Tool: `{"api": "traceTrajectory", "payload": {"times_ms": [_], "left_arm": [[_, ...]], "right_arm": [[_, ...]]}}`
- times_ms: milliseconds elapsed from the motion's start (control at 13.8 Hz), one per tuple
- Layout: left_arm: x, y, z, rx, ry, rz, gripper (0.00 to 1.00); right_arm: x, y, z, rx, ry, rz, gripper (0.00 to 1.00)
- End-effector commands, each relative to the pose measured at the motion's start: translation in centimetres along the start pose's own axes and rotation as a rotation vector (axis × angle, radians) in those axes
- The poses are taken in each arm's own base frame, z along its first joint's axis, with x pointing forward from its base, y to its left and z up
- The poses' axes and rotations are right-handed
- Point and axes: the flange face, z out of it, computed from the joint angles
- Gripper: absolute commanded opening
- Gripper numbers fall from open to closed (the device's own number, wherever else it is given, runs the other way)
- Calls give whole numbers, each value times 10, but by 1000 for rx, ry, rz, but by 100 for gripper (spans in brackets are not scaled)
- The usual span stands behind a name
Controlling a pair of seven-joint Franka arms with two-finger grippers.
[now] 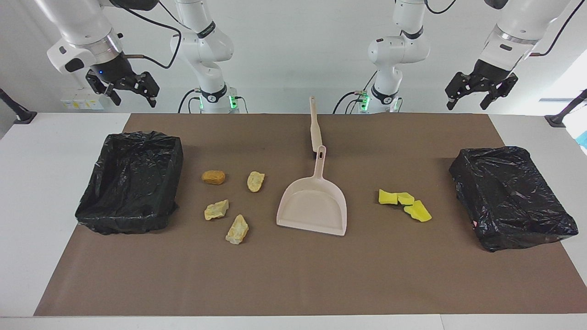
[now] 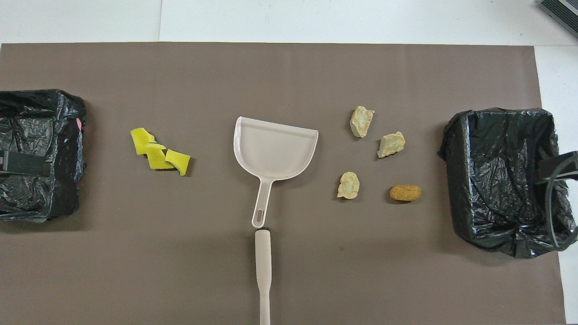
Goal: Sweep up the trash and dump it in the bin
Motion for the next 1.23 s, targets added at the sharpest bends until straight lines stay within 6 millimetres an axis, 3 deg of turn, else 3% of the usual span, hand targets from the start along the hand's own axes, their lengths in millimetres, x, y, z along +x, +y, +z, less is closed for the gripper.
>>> {"api": "traceTrajectory", "payload": {"times_ms": [0,943,1160], "left_arm": [[-2,-4,-2,-2,15,6,100],[2,6,9,-8,13,13,100],[10,24,11,-14,53,41,100]], "right_arm": [[-4,0,-2,8,13,-15,100],[4,-3,-6,10,77,-26,100],[4,-4,-7,10,80,-26,100]]}}
